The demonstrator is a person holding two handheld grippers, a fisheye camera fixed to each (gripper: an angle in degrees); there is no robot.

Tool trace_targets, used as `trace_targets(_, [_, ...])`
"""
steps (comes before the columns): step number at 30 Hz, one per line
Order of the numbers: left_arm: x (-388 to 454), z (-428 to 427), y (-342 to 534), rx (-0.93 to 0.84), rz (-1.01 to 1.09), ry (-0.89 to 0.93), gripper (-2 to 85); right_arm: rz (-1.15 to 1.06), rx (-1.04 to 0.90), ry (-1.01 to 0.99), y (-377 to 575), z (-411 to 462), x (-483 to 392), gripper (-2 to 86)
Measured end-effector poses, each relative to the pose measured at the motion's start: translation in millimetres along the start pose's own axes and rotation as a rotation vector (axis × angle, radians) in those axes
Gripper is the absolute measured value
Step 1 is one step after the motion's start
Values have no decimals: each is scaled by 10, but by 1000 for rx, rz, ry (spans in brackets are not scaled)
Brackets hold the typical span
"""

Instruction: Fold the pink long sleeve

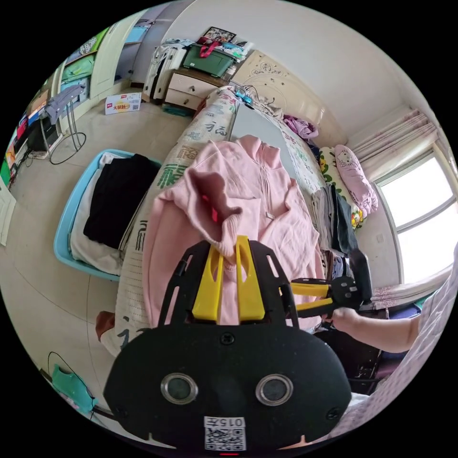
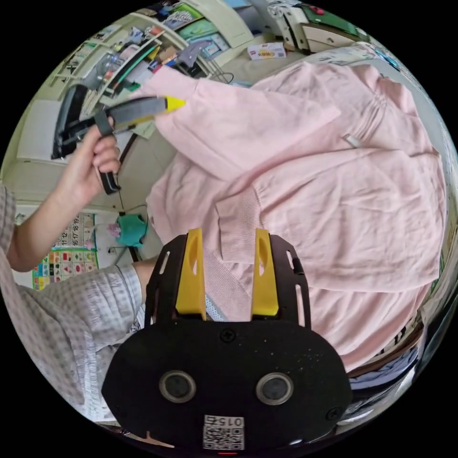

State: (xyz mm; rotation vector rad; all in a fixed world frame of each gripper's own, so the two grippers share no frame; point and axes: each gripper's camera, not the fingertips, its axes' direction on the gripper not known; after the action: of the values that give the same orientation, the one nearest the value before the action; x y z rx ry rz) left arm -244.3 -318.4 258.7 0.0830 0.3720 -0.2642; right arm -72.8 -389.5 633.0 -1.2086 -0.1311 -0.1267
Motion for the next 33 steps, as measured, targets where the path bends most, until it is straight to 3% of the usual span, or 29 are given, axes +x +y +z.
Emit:
trace_targets(4, [-100,-19,44,-32,8,24,38,-18,-12,253,-29,204,-158,71])
trace_targets(11, [-208,13,77,-57,31,56,38,-86,-56,178,-47,277,-173,96])
trace_targets(14, [-256,17,64,-68,27,58,37,-113,-61,301,-43,332,-214,62])
trace_targets(16, [-280,8,44,-76,31,51,37,-93,-69,280,-69,307,-154,27])
trace_targets(21, [-396,-134,-215,-80,89,115,36,150,100,54,120,-517,596,0])
trace_targets(25, [-792,-531,-810,22,108,93,40,382,278,310,613,-1909,1633,4])
trace_targets(27, [-1253,-902,-1205,198,-56,-7,50,693,476,500,1194,-2904,2360,12])
trace_targets(29, [-1573,-1123,-1261,303,-238,-141,62,922,544,618,1666,-3324,2661,31])
trace_targets(30, [-1725,-1211,-1177,342,-349,-147,67,989,614,569,1939,-3431,2696,44])
trace_targets(33, [-1806,-1157,-828,299,-327,-79,70,875,581,407,2199,-3061,2491,56])
